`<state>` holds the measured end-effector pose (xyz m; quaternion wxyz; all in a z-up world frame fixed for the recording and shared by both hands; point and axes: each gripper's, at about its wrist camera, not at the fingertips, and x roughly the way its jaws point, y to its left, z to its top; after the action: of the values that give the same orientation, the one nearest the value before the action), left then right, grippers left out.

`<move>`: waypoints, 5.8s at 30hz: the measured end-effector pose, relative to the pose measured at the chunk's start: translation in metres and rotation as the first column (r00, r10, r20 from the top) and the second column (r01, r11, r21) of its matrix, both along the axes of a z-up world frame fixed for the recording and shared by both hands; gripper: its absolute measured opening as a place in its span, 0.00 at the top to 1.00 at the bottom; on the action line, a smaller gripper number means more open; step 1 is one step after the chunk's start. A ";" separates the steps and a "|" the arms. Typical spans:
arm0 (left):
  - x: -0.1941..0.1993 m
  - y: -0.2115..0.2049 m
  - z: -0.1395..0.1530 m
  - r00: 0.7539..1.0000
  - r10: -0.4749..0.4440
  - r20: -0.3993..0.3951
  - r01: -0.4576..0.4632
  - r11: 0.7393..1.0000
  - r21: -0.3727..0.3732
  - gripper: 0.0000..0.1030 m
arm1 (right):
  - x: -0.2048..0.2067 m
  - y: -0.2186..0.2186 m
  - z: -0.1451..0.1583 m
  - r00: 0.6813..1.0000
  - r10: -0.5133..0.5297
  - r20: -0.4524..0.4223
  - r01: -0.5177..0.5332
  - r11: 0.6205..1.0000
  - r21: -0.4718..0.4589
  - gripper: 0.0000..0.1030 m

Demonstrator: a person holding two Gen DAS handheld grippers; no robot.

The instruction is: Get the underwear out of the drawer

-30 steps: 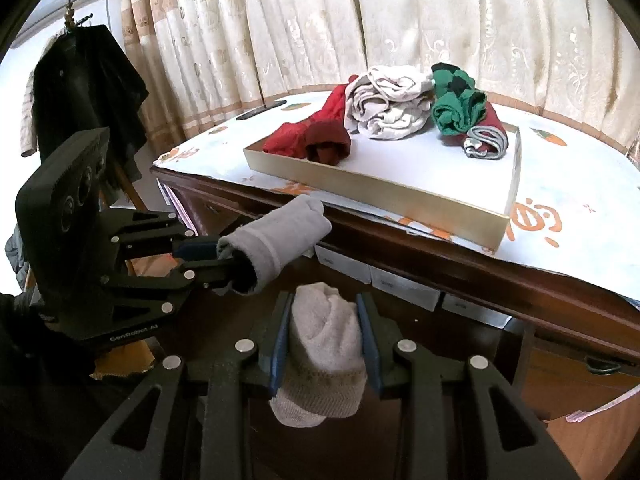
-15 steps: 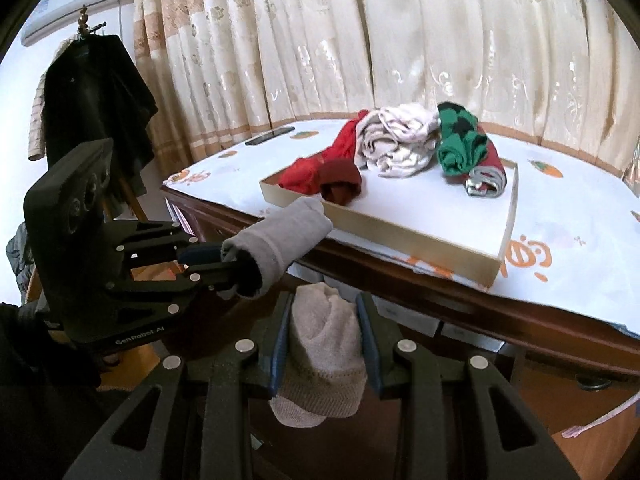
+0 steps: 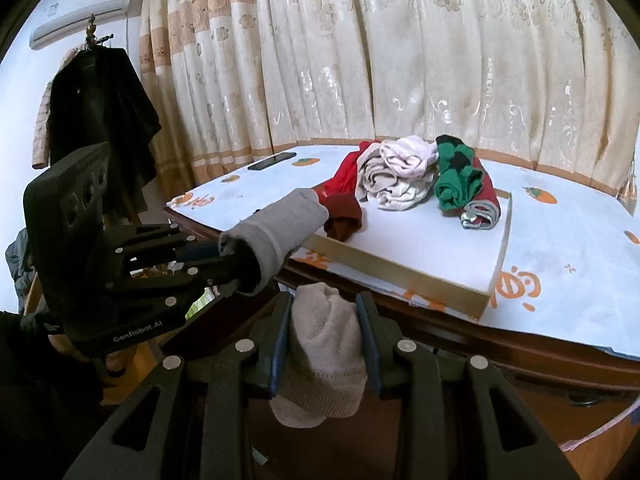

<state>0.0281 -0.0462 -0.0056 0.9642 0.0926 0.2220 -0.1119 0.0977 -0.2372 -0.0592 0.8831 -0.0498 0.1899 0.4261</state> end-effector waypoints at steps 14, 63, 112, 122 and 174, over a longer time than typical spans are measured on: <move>0.010 0.001 0.017 0.999 0.009 0.045 -0.009 1.000 0.000 0.88 | 0.005 0.000 0.023 0.999 -0.006 0.049 0.004 1.000 0.027 0.67; 0.116 0.004 0.046 0.999 -0.005 0.042 0.005 1.000 0.004 0.88 | 0.101 -0.004 0.067 0.995 -0.094 0.016 0.092 0.993 0.074 0.66; 0.210 -0.016 -0.011 0.978 -0.039 -0.204 0.039 0.999 -0.002 0.88 | 0.226 0.021 0.027 0.957 -0.131 -0.259 0.105 0.988 -0.112 0.66; 0.218 -0.017 -0.029 0.971 -0.038 -0.238 0.036 0.999 -0.012 0.88 | 0.235 0.024 0.014 0.947 -0.136 -0.292 0.101 0.986 -0.133 0.66; 0.066 0.039 0.037 0.989 0.148 0.007 -0.145 0.977 -0.154 0.04 | 0.052 0.011 0.071 0.961 -0.261 0.093 0.257 0.965 0.053 0.31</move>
<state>0.0942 -0.0075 0.0313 0.9761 0.0025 0.2100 -0.0565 0.1498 -0.2266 0.0116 0.9404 -0.0276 0.1421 0.3077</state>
